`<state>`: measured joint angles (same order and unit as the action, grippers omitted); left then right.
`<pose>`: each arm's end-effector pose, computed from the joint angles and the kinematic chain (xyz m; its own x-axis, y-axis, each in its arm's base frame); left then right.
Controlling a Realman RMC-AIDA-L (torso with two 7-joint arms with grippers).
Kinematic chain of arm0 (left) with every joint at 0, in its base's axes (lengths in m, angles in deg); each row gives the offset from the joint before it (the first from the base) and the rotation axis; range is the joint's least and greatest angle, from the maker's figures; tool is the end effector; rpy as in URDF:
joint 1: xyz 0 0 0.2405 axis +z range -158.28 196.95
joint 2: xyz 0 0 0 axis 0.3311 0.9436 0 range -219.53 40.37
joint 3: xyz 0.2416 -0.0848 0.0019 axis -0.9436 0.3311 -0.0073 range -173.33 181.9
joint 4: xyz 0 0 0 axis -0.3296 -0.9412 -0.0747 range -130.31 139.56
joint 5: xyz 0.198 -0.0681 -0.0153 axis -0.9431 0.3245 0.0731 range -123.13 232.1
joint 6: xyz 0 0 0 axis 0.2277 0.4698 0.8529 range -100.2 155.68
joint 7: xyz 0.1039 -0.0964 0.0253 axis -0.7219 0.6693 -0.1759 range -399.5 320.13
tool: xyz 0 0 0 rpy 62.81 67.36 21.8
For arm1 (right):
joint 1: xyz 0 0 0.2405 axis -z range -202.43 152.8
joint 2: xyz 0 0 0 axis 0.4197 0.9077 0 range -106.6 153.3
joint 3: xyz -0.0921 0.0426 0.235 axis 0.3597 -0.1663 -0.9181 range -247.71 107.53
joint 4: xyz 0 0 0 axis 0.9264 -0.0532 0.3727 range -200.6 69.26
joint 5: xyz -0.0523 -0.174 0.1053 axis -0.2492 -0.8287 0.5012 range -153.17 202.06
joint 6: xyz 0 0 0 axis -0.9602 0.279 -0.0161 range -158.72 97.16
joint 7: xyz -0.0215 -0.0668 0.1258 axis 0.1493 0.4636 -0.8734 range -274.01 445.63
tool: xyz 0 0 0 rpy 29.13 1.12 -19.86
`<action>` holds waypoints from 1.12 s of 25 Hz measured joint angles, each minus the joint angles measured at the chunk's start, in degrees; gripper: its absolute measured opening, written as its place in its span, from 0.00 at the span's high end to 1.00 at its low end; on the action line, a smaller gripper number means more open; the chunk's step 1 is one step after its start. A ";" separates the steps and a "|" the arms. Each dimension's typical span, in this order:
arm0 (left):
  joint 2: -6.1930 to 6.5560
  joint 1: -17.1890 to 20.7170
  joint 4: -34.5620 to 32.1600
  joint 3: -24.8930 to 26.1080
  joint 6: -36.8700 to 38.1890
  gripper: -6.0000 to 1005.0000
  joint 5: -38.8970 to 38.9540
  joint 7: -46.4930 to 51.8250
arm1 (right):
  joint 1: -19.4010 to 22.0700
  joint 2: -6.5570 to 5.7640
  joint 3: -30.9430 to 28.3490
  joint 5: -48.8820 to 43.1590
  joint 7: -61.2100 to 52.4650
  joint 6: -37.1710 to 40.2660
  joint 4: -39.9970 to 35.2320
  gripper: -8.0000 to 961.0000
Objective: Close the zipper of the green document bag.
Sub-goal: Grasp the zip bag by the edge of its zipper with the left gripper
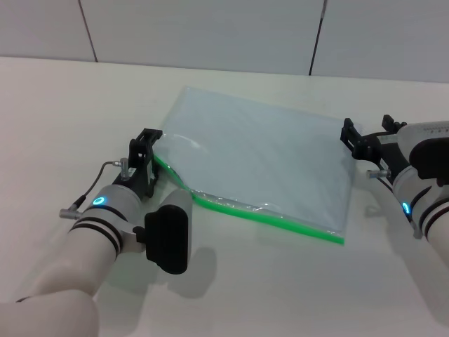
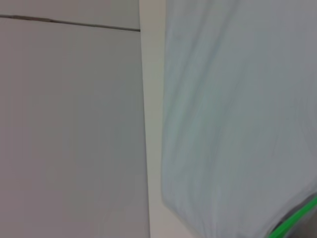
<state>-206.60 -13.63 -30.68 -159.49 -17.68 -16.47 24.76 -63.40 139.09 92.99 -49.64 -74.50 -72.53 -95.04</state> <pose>-0.2763 0.3408 -0.1062 0.7213 -0.1406 -0.6782 -0.6790 -0.3368 -0.6523 0.2710 0.3785 -0.0867 0.7147 -0.2978 -0.6329 -0.6926 -0.1754 -0.6997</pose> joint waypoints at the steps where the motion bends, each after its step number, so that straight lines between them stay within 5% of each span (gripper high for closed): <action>1: -0.02 0.03 -0.02 -0.03 -0.23 0.38 0.00 -0.14 | 0.00 0.00 0.02 0.00 0.00 0.00 0.01 0.21; 28: -0.04 1.53 -0.93 0.03 -1.96 0.39 -1.27 -1.15 | 0.04 0.00 0.05 -0.01 -0.01 0.00 0.10 0.21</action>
<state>-206.64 -12.10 -31.60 -159.46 -19.64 -17.74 23.60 -63.36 139.09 93.04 -49.65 -74.50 -72.53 -94.94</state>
